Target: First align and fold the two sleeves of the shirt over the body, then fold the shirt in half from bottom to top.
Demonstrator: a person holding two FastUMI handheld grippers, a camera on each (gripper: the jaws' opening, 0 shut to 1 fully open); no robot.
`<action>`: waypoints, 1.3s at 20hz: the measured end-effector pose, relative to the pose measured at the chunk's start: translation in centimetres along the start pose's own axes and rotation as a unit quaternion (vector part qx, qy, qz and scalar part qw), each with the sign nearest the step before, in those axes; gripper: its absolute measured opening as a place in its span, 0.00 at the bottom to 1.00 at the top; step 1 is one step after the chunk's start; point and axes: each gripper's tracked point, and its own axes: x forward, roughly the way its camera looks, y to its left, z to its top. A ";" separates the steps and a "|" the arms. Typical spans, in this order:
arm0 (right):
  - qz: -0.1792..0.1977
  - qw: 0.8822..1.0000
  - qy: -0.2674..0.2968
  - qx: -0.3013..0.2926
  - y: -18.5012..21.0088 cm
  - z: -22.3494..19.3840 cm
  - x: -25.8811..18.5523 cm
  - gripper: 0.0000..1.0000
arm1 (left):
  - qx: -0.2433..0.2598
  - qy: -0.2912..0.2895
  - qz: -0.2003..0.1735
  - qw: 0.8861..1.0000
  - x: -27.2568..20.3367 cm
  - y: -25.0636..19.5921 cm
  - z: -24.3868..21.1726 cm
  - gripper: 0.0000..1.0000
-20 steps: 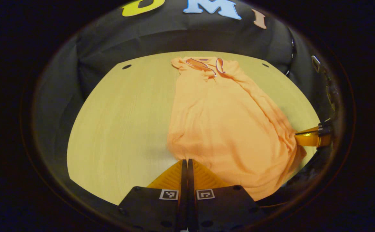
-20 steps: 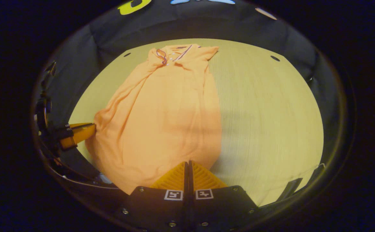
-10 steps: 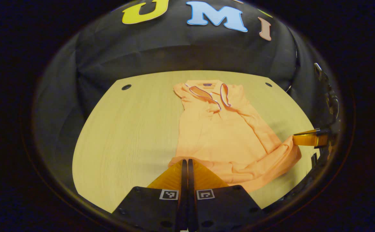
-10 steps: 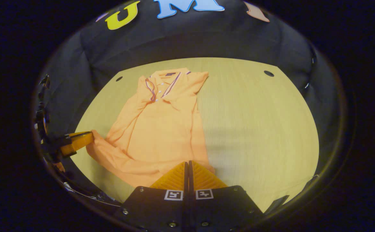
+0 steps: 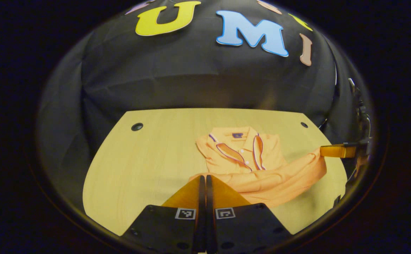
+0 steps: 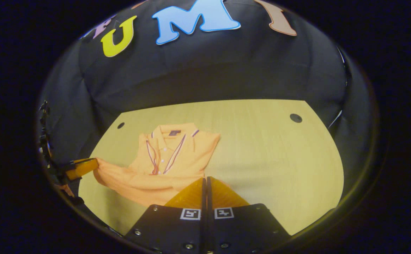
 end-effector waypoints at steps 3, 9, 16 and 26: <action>0.002 1.000 -0.023 0.012 -0.7 3.6 2.7 0.00 | -0.006 -0.024 -0.005 1.000 3.5 0.3 4.1 0.06; 0.006 0.997 -0.068 0.040 -2.4 10.1 8.7 0.00 | -0.011 -0.063 -0.011 0.998 11.4 1.1 9.8 0.06; 0.009 0.993 -0.099 0.060 -4.3 12.7 16.2 0.00 | -0.005 -0.097 -0.018 0.995 19.9 2.0 12.1 0.06; -0.004 0.996 -0.067 0.058 -5.5 9.7 22.9 0.00 | -0.018 -0.072 -0.008 0.997 26.6 3.5 8.1 0.07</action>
